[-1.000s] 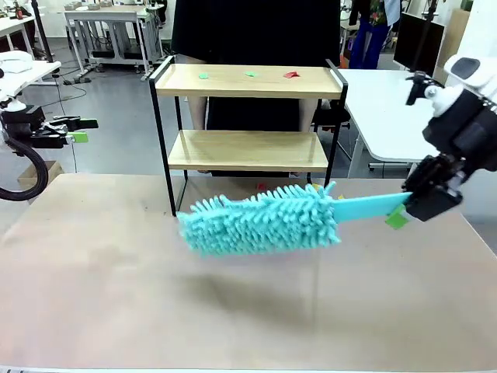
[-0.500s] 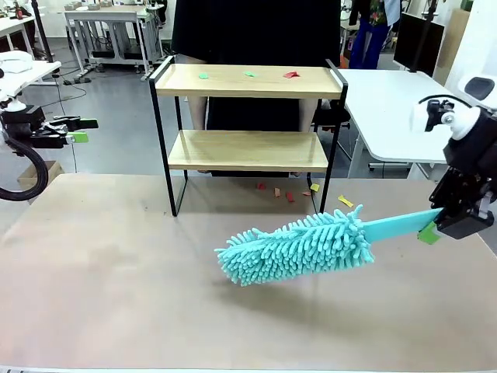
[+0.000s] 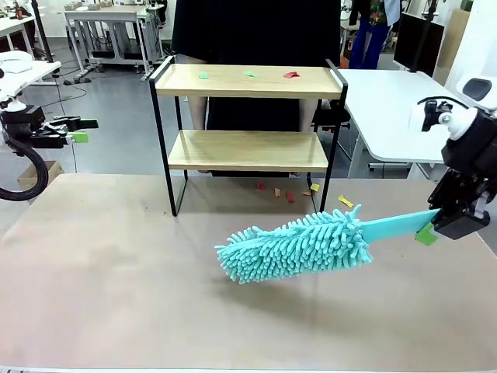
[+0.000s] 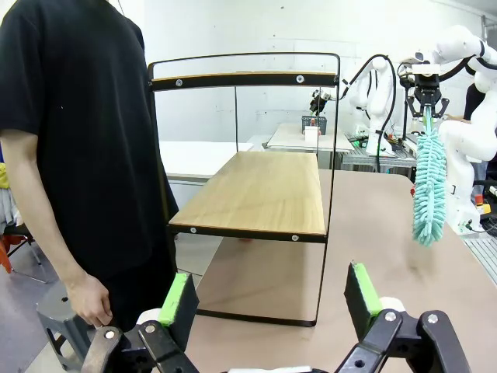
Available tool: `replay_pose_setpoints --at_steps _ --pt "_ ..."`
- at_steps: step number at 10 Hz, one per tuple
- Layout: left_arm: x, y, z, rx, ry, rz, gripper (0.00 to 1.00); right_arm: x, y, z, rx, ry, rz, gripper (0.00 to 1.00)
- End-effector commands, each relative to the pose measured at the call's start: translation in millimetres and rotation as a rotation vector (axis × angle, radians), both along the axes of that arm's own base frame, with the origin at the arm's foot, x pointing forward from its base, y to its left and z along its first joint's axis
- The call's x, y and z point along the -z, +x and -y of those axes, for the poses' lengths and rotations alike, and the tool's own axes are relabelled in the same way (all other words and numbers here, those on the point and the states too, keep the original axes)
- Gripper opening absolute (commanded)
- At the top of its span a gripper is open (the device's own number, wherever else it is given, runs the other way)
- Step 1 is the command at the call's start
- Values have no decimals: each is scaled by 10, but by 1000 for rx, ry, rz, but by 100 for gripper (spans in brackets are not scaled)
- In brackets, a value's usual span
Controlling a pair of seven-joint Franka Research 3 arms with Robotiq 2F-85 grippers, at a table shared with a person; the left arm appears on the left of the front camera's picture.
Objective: Clean the shelf.
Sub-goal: Clean the specific section of the Shelf indicated by the human with the Duster.
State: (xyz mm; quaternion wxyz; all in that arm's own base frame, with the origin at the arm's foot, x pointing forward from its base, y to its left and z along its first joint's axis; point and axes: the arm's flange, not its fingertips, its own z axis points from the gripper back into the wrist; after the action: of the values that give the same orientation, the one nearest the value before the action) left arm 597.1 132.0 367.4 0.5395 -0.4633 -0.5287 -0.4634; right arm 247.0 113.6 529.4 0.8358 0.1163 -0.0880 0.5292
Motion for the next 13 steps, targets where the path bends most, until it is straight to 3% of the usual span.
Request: replay_pose_setpoints --at_steps 1,13 --pt "-20 -19 7 2 3 9 100 -16 -4 29 -25 -8 18 12" --pt "-20 -19 7 2 3 9 100 -16 -4 29 -25 -8 18 12"
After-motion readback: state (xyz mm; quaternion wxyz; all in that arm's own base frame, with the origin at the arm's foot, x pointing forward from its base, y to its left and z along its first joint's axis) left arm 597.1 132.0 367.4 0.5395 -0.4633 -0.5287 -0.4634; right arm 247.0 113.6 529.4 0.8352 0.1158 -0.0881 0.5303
